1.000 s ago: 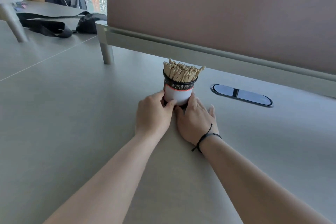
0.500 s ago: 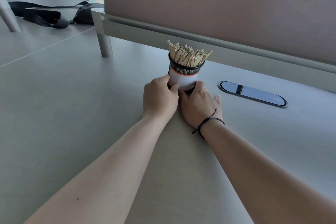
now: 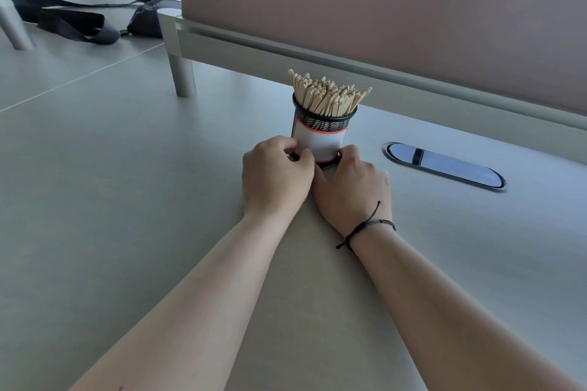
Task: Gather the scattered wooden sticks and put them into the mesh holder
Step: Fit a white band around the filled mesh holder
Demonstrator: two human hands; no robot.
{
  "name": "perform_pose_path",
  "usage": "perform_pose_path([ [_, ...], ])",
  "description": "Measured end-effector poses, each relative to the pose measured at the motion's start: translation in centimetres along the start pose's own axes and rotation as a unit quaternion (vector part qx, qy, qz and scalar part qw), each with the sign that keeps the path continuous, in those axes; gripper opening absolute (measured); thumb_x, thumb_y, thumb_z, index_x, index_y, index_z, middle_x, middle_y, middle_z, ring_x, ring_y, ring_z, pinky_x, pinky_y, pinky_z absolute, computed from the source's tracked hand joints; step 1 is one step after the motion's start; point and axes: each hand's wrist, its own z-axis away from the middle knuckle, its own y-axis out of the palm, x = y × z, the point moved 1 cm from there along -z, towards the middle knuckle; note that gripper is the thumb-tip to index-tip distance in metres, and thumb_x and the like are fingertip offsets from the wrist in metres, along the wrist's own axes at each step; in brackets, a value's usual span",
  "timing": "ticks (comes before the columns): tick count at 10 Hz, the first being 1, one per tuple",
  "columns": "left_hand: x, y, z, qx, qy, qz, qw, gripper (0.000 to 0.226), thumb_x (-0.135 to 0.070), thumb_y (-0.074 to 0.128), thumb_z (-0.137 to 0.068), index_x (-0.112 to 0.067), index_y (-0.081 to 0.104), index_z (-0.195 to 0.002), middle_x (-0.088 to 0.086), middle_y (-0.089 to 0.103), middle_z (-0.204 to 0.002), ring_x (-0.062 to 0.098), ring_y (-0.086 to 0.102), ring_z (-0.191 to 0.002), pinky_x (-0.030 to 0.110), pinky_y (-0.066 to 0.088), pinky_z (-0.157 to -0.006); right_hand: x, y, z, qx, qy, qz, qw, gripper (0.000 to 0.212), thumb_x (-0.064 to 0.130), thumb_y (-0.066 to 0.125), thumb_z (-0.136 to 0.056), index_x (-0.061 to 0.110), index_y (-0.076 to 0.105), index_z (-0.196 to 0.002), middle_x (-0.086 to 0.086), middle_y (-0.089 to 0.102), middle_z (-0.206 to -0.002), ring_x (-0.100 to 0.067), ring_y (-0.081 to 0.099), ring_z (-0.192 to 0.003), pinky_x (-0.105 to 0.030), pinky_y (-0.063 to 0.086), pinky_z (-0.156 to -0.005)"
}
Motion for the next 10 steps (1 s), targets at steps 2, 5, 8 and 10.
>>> perform_pose_path([
  [2,-0.4,-0.4,0.3,0.016,-0.023,0.008,1.0,0.016,-0.02,0.064,-0.081,-0.017,0.077,-0.091,-0.003,0.075,-0.085,0.021,0.067,-0.087,0.03,0.052,-0.074,0.2,-0.4,0.3,0.008,0.001,-0.006,1.0,0.038,0.059,0.044,-0.091,0.021,0.039,-0.092,-0.007,0.068,-0.09,-0.033,0.061,-0.092,-0.056,0.038,-0.101],
  [5,-0.4,-1.5,1.6,0.032,-0.033,0.033,0.998,0.021,-0.019,0.065,-0.084,-0.018,0.075,-0.103,-0.005,0.076,-0.095,0.013,0.069,-0.089,0.023,0.051,-0.082,-0.3,-0.7,1.1,0.049,0.013,-0.031,0.998,0.039,0.056,0.049,-0.089,0.018,0.043,-0.098,-0.009,0.067,-0.102,-0.035,0.058,-0.099,-0.052,0.038,-0.104],
  [8,-0.3,-4.1,6.7,0.129,0.004,0.05,0.99,0.017,-0.025,0.067,-0.088,-0.024,0.072,-0.105,-0.014,0.072,-0.092,0.0,0.067,-0.083,0.023,0.054,-0.081,-1.2,-6.2,10.9,0.035,0.029,-0.36,0.932,0.022,0.021,0.065,-0.091,0.02,0.066,-0.113,0.008,0.072,-0.112,-0.009,0.066,-0.106,-0.034,0.05,-0.098],
  [10,-0.8,-5.4,9.2,0.153,0.071,-0.078,0.983,0.024,-0.02,0.053,-0.096,-0.024,0.069,-0.113,-0.009,0.072,-0.108,0.015,0.064,-0.098,0.031,0.05,-0.084,-2.2,-21.0,13.1,-0.01,-0.1,-0.454,0.885,0.037,0.011,0.054,-0.092,0.042,0.073,-0.096,0.022,0.073,-0.103,-0.003,0.069,-0.1,-0.026,0.054,-0.092],
])
